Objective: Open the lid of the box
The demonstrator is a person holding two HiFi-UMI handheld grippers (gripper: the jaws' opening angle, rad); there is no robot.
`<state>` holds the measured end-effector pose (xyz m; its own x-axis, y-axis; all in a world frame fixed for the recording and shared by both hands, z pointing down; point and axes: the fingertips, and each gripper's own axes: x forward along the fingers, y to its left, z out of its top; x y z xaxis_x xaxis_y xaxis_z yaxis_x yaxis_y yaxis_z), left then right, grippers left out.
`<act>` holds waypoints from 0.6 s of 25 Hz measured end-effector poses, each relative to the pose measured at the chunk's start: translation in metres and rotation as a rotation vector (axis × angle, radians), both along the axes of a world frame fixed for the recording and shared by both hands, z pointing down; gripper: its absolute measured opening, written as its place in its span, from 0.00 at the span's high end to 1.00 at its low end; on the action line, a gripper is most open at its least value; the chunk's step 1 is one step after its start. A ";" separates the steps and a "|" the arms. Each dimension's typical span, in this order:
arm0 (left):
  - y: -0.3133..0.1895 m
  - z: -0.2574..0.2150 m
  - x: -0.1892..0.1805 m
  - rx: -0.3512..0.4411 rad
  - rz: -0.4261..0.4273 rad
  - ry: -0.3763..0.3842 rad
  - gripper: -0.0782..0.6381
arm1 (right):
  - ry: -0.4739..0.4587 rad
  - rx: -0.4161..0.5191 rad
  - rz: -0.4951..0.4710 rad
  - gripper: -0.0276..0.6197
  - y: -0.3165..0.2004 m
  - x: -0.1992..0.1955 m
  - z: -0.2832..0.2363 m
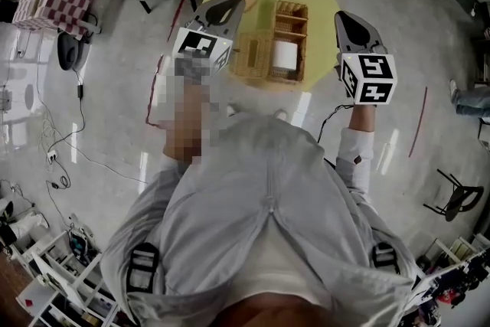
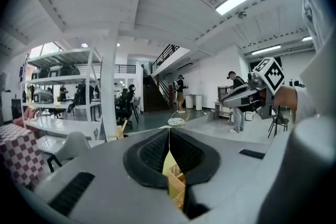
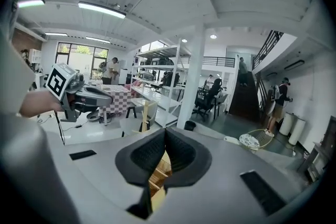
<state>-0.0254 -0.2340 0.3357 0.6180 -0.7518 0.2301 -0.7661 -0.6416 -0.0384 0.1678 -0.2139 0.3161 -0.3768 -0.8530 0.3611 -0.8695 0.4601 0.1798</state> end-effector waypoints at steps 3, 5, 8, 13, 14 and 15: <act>-0.002 -0.020 0.003 0.050 0.007 0.008 0.85 | 0.011 0.039 -0.010 0.92 -0.002 0.002 -0.014; -0.002 -0.034 0.005 0.089 0.024 0.019 0.85 | 0.035 0.064 -0.014 0.92 -0.005 0.001 -0.022; 0.001 -0.054 0.009 0.149 0.020 0.007 0.85 | 0.040 0.097 -0.026 0.92 -0.004 0.001 -0.034; 0.005 -0.082 0.018 0.219 0.024 -0.010 0.85 | 0.036 0.149 -0.033 0.92 0.000 0.002 -0.054; 0.005 -0.087 0.018 0.230 0.027 -0.004 0.85 | 0.037 0.160 -0.033 0.92 -0.001 0.002 -0.058; 0.006 -0.092 0.018 0.238 0.028 0.004 0.85 | 0.037 0.170 -0.034 0.92 -0.002 0.001 -0.062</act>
<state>-0.0077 -0.2283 0.2438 0.6398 -0.7672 0.0463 -0.7487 -0.6357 -0.1878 0.1690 -0.2156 0.2542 -0.3955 -0.8901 0.2267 -0.8452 0.4493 0.2894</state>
